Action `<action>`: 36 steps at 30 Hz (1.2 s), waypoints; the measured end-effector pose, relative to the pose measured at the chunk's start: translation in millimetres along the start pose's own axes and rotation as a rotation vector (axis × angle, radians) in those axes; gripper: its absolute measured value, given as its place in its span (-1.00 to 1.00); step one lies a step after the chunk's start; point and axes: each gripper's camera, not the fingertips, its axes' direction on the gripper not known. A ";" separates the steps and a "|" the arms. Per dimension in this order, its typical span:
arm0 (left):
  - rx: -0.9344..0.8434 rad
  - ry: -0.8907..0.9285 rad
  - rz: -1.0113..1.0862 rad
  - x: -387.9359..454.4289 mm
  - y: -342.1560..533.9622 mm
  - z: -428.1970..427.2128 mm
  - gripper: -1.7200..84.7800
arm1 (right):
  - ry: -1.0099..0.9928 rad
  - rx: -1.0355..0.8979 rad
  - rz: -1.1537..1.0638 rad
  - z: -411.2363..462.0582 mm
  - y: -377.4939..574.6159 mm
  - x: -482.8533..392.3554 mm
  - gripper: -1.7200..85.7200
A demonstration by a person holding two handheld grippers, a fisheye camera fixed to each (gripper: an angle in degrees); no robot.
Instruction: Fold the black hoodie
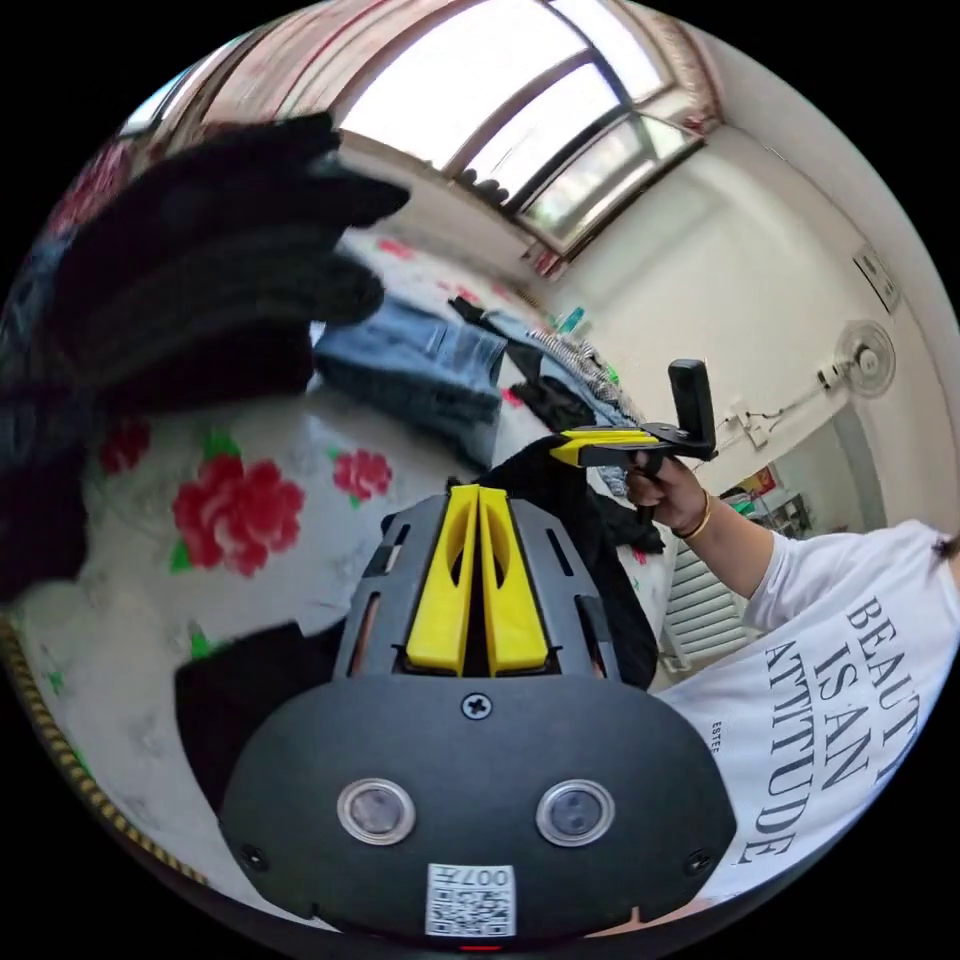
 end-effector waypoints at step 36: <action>-0.088 -0.603 0.238 67.0 -49.8 67.4 -0.81 | 0.482 0.229 0.065 -60.9 -0.3 59.0 -0.81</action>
